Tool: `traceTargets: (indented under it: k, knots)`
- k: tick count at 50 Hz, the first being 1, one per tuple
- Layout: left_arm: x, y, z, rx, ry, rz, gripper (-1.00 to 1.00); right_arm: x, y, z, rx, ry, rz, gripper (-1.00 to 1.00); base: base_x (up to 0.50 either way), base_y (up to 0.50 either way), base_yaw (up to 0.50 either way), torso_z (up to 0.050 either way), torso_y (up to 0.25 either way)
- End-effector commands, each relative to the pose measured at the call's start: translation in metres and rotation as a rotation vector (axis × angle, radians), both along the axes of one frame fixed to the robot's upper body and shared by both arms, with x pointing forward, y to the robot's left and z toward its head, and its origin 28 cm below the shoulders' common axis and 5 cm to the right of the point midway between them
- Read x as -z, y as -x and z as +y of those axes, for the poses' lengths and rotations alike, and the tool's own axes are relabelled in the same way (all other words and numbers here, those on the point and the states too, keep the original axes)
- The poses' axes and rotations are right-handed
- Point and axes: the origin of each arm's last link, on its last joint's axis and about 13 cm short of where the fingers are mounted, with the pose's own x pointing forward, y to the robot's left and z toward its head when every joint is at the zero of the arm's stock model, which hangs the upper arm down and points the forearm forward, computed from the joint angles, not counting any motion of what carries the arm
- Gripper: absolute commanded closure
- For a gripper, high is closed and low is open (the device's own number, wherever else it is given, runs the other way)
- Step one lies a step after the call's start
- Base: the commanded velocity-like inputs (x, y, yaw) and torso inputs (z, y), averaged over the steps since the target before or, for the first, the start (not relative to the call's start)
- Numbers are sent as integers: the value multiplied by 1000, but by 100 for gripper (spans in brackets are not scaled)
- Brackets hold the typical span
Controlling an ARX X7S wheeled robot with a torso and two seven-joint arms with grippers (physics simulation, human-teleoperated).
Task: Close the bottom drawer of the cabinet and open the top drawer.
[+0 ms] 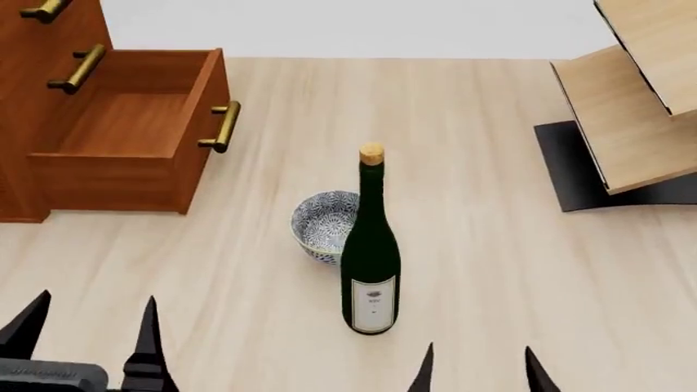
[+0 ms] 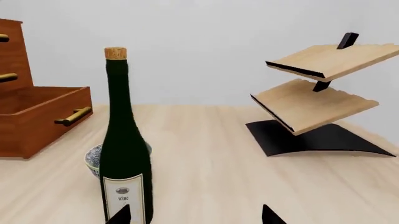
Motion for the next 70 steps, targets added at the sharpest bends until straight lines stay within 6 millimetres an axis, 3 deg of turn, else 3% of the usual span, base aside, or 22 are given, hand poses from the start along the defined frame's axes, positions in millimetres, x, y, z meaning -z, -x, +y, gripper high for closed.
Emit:
traceTargets:
  k: [1,10,22,40,56,70]
  knots:
    - [-32,-18,7,1,-4,-58,-100,-26,-8,-10,22,24,-43,-100,0,0,0,50,0]
    - [-75,-31,18,-7,1,-152,-100,-62,-19,-22,51,60,-93,-100,0,0,0,0,0]
    - [-104,-31,23,-7,-13,-226,-100,-92,-21,-28,66,98,-147,-100,0,0,0,0,0]
    - [-203,-35,24,12,-33,-511,-100,-78,-24,-24,50,86,-99,-100,0,0,0,0,0]
    - [-242,-24,24,20,-37,-624,-100,-70,-24,-23,45,49,-75,-100,0,0,0,0,0]
    - [-243,-23,24,24,-39,-630,-100,-71,-22,-21,31,31,-89,-100,0,0,0,0,0]
